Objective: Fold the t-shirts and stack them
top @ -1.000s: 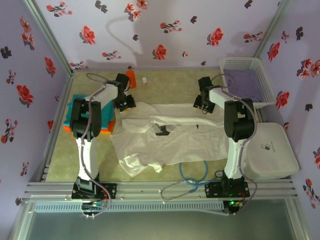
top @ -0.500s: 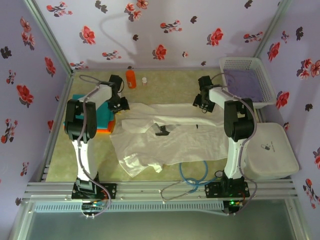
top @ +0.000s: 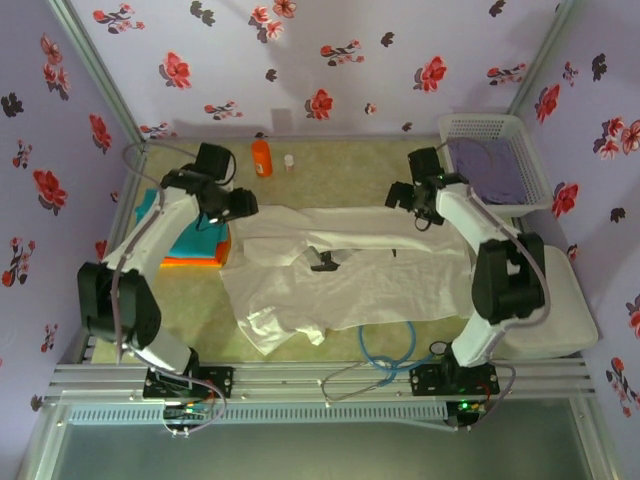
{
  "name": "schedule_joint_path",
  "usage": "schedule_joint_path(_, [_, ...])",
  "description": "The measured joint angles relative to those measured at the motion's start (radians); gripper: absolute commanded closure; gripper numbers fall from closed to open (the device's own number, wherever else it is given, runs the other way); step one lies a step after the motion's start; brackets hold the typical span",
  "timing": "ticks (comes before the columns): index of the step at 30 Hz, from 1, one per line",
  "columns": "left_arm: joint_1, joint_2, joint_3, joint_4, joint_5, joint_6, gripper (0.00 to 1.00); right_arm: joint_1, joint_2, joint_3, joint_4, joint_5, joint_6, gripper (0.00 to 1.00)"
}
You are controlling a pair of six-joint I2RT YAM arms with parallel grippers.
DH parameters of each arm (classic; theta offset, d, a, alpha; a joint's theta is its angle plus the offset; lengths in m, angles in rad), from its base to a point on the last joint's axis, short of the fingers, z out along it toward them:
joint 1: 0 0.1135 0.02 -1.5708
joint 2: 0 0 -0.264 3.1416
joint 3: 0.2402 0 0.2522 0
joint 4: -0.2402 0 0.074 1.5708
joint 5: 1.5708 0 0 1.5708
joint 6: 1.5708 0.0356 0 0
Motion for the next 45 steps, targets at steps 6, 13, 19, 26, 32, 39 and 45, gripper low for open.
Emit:
schedule_joint_path(6, [-0.054,-0.163,-0.206,-0.01,-0.009,-0.037,0.45,0.008,-0.189,-0.18,-0.018,-0.023,0.026,0.01])
schedule_joint_path(13, [-0.147,-0.39,-0.401,-0.059,-0.016,-0.131,0.44,0.011,-0.397,-0.393,-0.025,-0.035,0.053,0.09])
schedule_joint_path(19, [-0.279,-0.509,-0.538,-0.101,-0.023,-0.272,0.44,0.011,-0.496,-0.467,-0.087,-0.014,0.102,0.11])
schedule_joint_path(26, [-0.474,-0.555,-0.69,-0.077,-0.016,-0.467,0.43,0.011,-0.501,-0.492,-0.117,0.034,0.13,0.11])
schedule_joint_path(32, [-0.583,-0.528,-0.752,-0.004,-0.015,-0.597,0.43,0.011,-0.493,-0.494,-0.119,0.056,0.146,0.11])
schedule_joint_path(39, [-0.641,-0.483,-0.799,0.091,-0.014,-0.699,0.44,0.011,-0.487,-0.494,-0.153,0.103,0.166,0.11])
schedule_joint_path(45, [-0.7,-0.437,-0.803,0.135,-0.002,-0.765,0.45,0.011,-0.486,-0.505,-0.175,0.125,0.179,0.11])
